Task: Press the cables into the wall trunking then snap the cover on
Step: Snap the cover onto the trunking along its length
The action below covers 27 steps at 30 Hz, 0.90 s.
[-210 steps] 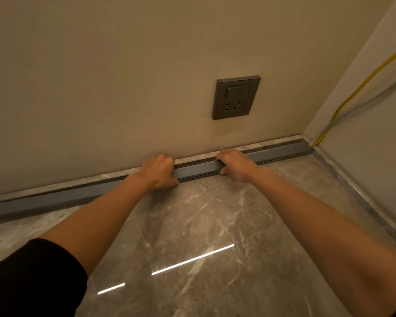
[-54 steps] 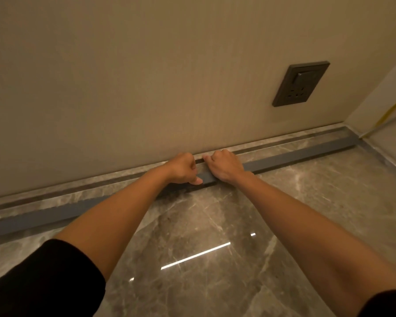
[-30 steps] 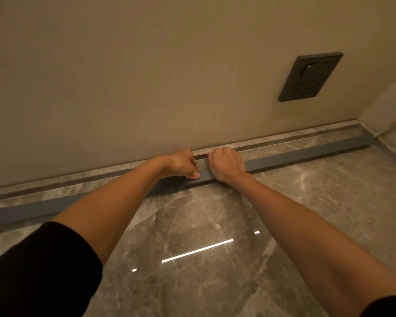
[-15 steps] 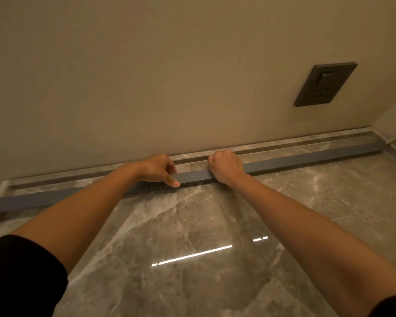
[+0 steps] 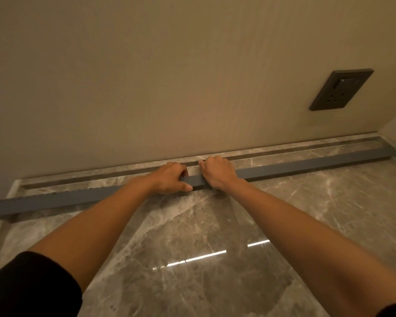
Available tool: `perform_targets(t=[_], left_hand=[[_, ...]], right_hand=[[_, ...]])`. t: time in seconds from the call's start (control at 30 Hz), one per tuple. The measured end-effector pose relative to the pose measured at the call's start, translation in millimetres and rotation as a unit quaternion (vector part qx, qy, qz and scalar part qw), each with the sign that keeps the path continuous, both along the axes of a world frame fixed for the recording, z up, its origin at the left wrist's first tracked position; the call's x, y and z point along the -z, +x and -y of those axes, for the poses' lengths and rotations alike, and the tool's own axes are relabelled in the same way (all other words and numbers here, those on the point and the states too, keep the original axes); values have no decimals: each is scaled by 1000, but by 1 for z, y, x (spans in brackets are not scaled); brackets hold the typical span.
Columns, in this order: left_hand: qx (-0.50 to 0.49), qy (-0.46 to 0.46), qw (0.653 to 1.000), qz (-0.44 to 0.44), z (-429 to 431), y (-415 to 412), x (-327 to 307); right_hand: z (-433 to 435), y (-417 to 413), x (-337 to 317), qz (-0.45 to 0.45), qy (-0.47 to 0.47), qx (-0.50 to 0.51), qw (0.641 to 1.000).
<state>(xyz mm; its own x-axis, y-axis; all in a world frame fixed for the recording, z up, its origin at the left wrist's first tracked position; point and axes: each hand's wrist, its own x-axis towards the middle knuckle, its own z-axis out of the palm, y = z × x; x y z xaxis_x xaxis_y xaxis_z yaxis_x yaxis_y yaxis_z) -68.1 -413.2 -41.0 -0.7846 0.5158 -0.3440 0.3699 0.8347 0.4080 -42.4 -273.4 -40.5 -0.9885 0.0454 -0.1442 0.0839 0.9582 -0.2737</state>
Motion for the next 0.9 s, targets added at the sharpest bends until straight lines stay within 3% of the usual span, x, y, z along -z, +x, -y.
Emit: perform_targets(t=[0.13, 0.47, 0.9], left_hand=[[-15, 30, 999, -2, 2, 1, 5], [-99, -33, 987, -122, -8, 3, 12], [-133, -33, 982, -129, -11, 2, 13]], right_hand=[[8, -2, 3, -4, -3, 10, 1000], [6, -7, 8, -11, -14, 60, 998], [7, -6, 8, -28, -12, 51, 998]])
